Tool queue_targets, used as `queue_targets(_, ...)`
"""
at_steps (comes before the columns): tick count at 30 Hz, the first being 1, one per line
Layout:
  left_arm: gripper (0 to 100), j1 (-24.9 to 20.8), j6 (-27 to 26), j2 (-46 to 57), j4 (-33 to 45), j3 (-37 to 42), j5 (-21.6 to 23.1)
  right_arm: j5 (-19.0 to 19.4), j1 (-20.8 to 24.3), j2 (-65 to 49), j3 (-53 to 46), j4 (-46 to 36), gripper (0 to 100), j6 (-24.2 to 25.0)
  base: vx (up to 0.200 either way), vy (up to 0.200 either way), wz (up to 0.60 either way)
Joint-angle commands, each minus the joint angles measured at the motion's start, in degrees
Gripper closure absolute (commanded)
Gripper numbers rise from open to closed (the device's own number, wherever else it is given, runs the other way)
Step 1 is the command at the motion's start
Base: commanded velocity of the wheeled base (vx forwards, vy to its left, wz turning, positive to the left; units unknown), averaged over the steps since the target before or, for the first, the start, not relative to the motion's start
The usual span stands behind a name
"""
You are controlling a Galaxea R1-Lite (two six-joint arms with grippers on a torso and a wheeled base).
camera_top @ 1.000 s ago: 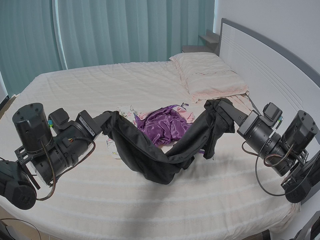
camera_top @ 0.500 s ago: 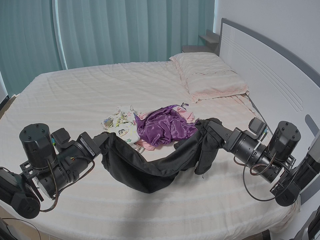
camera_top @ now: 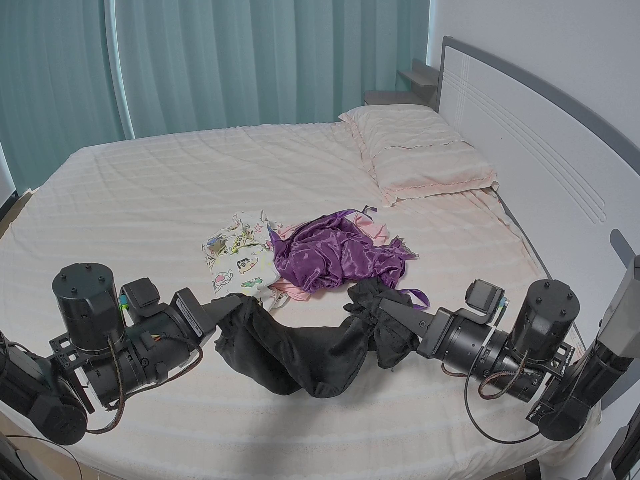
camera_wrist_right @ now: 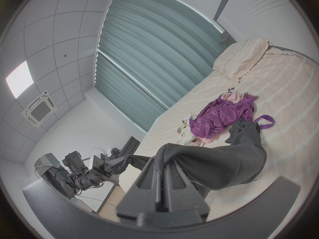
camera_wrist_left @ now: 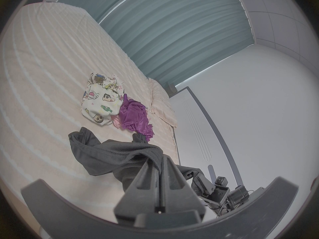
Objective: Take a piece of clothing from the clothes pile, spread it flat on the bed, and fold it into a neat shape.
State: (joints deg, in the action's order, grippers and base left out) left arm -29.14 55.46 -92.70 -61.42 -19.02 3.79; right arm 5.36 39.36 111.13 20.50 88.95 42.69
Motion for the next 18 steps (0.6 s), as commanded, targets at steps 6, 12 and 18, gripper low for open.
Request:
queue_targets(6, 100, -0.4, -0.3, -0.5, 0.0, 2.0, -0.2, -0.2, 0.5, -2.1, -1.8, 0.7, 100, -0.6, -0.167, 0.000, 0.00)
queue_targets(12, 100, -0.4, -0.3, -0.6, 0.0, 2.5, -0.2, -0.2, 0.5, -2.0, -2.0, 0.7, 100, -0.6, -0.200, 0.000, 0.00)
queue_targets(18, 100, -0.4, 0.1, -0.6, 0.0, 2.4, -0.2, -0.4, 0.5, -2.1, -2.0, 0.7, 100, -0.7, -0.033, 0.000, 0.00)
